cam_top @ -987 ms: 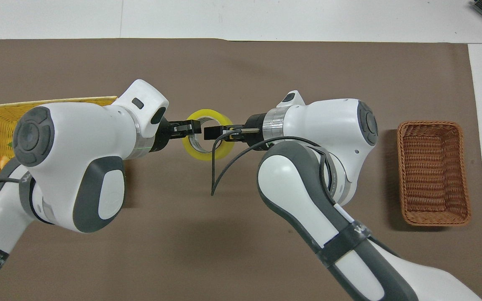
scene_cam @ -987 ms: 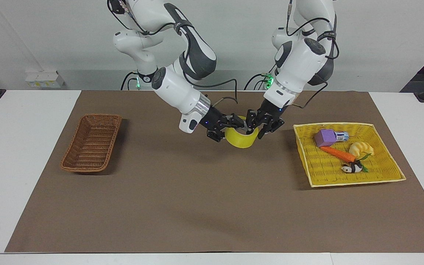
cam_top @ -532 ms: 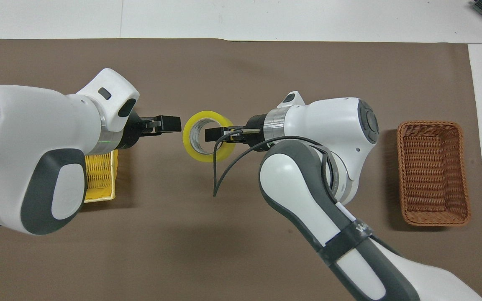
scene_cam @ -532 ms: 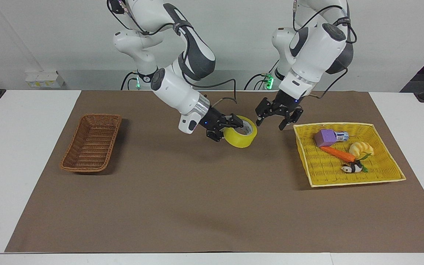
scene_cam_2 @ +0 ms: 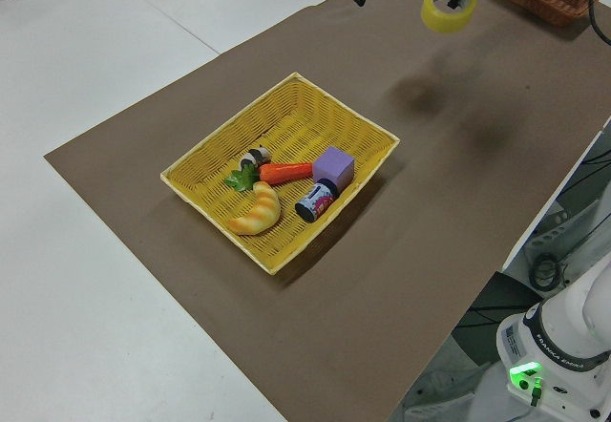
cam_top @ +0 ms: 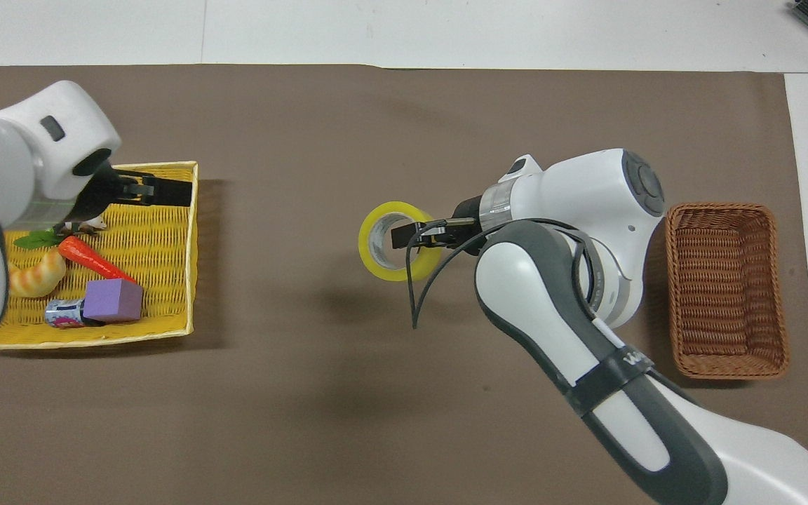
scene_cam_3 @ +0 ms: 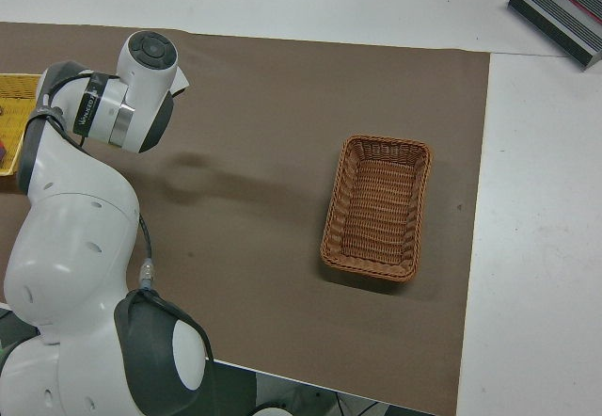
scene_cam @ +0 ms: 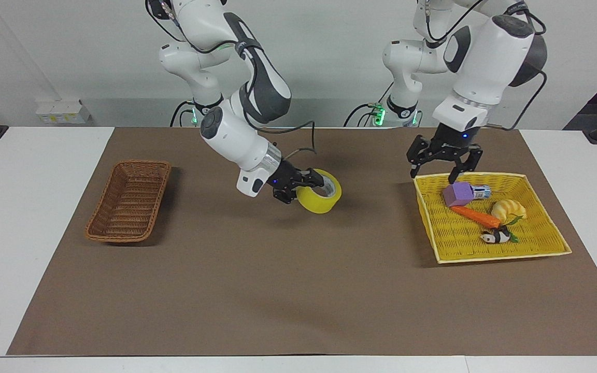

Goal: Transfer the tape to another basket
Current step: 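Carry the tape with the right gripper into the wicker basket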

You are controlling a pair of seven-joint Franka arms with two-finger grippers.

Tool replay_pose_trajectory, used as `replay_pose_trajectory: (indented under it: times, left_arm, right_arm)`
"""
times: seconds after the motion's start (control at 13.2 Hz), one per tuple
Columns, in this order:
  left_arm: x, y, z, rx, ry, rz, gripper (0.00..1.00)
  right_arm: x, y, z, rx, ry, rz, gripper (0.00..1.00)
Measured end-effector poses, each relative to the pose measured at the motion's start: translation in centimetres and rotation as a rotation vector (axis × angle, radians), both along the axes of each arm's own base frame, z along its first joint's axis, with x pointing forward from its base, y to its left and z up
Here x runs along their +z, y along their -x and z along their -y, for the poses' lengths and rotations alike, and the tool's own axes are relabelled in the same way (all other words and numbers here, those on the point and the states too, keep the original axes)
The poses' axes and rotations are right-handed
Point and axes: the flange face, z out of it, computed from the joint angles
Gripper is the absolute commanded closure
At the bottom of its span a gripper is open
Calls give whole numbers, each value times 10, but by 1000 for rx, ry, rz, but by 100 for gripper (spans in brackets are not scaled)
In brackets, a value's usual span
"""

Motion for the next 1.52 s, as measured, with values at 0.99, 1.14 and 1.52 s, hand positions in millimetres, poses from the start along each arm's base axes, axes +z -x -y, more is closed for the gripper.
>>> replay_pose_trajectory:
  times: [0.99, 1.14, 1.52]
  left_arm:
    - [86, 29, -70, -52, -106, -128, 0]
    - [86, 29, -70, -52, -106, -128, 0]
    - [86, 29, -71, -52, -106, -129, 0]
  right_arm:
    - [-2, -33, 252, 237, 358, 75, 100]
    - [6, -28, 261, 231, 427, 44, 100]
    - [25, -13, 294, 182, 582, -50, 100]
